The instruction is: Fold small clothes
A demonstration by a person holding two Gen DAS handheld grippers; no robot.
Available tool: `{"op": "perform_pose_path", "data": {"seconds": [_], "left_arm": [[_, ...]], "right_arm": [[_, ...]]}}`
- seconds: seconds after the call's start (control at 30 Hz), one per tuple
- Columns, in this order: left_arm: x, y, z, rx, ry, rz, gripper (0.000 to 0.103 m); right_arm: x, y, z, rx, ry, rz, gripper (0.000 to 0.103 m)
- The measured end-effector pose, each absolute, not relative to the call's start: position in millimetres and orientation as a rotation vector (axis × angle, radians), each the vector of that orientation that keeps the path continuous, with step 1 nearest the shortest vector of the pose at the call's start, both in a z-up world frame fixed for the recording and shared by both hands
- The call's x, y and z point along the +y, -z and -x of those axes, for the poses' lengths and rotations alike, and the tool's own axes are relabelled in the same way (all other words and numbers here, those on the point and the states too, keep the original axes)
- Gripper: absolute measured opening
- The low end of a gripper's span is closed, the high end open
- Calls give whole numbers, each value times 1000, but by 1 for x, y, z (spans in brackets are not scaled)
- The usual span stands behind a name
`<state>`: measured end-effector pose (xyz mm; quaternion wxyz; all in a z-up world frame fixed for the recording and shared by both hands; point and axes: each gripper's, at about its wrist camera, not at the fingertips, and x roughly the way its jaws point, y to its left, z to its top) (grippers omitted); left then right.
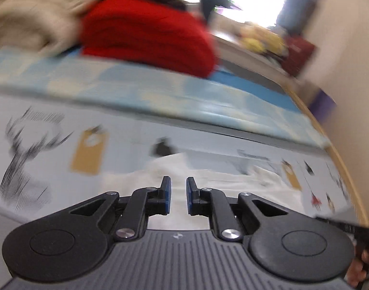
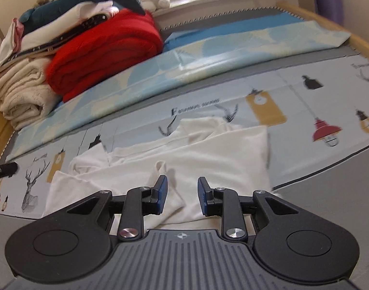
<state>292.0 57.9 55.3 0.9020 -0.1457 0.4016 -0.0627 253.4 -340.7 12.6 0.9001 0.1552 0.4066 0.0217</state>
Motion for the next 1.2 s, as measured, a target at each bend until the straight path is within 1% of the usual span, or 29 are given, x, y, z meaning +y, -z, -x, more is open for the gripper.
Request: {"op": "perform_pose_path", "data": {"seconds": [0.07, 0.13, 0.23, 0.3, 0.37, 0.43, 0.5, 0.57, 0.6, 0.63, 0.67, 0.7, 0.73, 0.77, 0.87, 1.03, 1.1, 1.2], "left_arm": [[89, -35, -298, 929, -8, 407, 13], [111, -24, -301, 957, -51, 482, 13], [122, -21, -304, 954, -77, 434, 13], [130, -20, -301, 964, -73, 408, 13], [133, -19, -301, 965, -44, 422, 14], [139, -19, -306, 976, -11, 426, 16], [140, -17, -309, 989, 20, 423, 22], [139, -15, -313, 998, 29, 412, 23], [138, -15, -314, 1001, 28, 404, 23], [137, -14, -316, 1001, 27, 397, 23], [137, -14, -317, 1001, 25, 392, 23], [136, -13, -318, 1002, 22, 389, 23], [136, -13, -319, 1004, 18, 388, 23], [136, -13, -320, 1005, 14, 387, 23], [137, -13, -321, 1002, 8, 386, 24], [136, -10, -323, 1011, 6, 384, 23], [133, -9, -324, 1016, 10, 384, 23], [127, -7, -325, 1026, 21, 379, 24]], "right_arm": [[-334, -2, -264, 881, -59, -324, 29], [-328, 9, -277, 920, -74, -331, 29], [-319, 24, -297, 954, -125, -354, 30], [-312, 33, -311, 956, -151, -340, 35], [-304, 43, -322, 958, -156, -315, 50], [-295, 51, -331, 961, -174, -286, 55], [-286, 57, -336, 965, -202, -239, 55], [-283, 63, -339, 976, -190, -185, 55], [-283, 66, -339, 986, -181, -172, 54], [-285, 67, -339, 993, -179, -168, 51], [-287, 68, -339, 994, -178, -167, 40], [-290, 68, -338, 992, -180, -168, 31], [-292, 67, -338, 987, -188, -173, 15], [-293, 63, -336, 975, -203, -180, 12], [-293, 43, -329, 895, -252, -178, 8], [-326, -3, -314, 774, -213, -345, 7], [-352, -3, -313, 798, -64, -379, 7], [-385, 15, -317, 875, 117, -382, 7]]}}
